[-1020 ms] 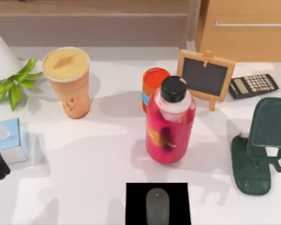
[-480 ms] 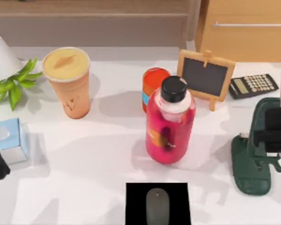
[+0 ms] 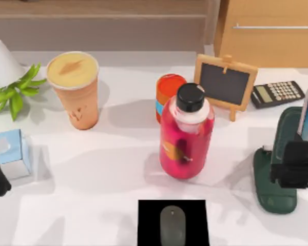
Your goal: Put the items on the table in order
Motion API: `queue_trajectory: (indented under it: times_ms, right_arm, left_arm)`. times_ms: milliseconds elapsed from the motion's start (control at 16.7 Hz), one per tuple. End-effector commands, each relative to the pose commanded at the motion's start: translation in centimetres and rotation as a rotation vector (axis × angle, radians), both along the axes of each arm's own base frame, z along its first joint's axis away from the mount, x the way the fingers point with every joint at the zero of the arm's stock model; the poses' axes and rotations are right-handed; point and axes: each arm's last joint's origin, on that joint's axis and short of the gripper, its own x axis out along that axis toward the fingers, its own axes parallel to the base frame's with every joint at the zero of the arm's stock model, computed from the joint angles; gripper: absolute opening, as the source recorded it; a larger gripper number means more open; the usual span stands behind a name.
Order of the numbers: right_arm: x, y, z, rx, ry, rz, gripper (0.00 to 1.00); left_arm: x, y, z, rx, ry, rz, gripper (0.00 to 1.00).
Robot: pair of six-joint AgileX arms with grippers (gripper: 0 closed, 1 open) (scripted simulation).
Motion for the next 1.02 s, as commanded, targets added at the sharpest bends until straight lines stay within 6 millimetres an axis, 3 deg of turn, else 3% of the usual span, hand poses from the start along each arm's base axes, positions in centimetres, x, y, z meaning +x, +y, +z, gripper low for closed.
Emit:
queue_trajectory:
  times_ms: [480, 1020]
  right_arm:
    - [0.3, -0.1, 0.8, 0.081, -0.036, 0.065, 0.0]
    - [3.7, -0.5, -1.7, 0.031, 0.002, 0.007, 0.0]
  left_arm:
    - [0.0, 0.0, 0.0, 0.0, 0.0, 0.0, 1.0]
    - [0.0, 0.0, 0.0, 0.0, 0.0, 0.0, 1.0]
